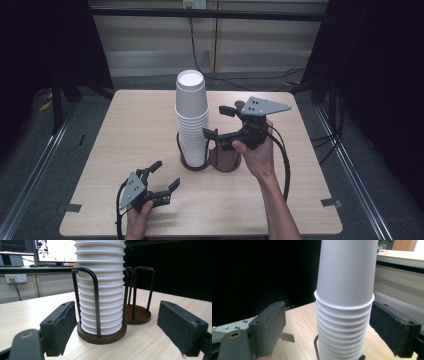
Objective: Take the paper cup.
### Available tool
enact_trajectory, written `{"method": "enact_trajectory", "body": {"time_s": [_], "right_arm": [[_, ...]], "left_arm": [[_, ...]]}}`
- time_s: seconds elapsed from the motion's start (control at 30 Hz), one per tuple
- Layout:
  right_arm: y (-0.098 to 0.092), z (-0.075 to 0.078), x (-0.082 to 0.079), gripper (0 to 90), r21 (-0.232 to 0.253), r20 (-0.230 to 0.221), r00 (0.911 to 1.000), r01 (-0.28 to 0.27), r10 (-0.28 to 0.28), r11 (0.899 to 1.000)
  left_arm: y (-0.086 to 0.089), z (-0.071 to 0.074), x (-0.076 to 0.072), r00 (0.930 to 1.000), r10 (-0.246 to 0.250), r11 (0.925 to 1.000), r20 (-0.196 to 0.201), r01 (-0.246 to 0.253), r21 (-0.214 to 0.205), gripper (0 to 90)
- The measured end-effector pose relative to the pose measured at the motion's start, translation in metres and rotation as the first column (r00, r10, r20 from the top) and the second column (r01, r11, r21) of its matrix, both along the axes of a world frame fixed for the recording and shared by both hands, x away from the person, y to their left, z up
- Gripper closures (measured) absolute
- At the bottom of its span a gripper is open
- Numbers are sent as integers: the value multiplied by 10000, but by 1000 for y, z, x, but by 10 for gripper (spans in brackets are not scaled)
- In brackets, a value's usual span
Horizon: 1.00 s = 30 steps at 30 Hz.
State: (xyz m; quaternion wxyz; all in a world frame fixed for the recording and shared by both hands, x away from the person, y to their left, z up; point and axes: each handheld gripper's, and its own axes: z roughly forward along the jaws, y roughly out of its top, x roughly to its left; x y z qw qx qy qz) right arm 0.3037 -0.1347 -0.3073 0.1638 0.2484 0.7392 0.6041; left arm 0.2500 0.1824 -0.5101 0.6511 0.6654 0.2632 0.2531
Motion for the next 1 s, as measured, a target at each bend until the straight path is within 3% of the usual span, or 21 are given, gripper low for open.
{"method": "enact_trajectory", "body": {"time_s": [0.23,0.6,0.8,1.0], "right_arm": [[5,13,8,133,-150,39,10000,-22,23,9999],[11,24,25,134,-403,-344,9994,-26,12,9992],[19,36,39,134,-982,-579,9983,5,-62,9952],[23,43,49,135,-1242,-815,9967,-99,-3,9922]], "left_arm": [[0,0,0,10000,-74,10000,12,74,-42,157],[0,0,0,9999,-104,9999,5,104,-90,157],[0,0,0,9999,-120,9999,1,120,-92,157],[0,0,0,9999,-124,9999,1,124,-90,158]]}}
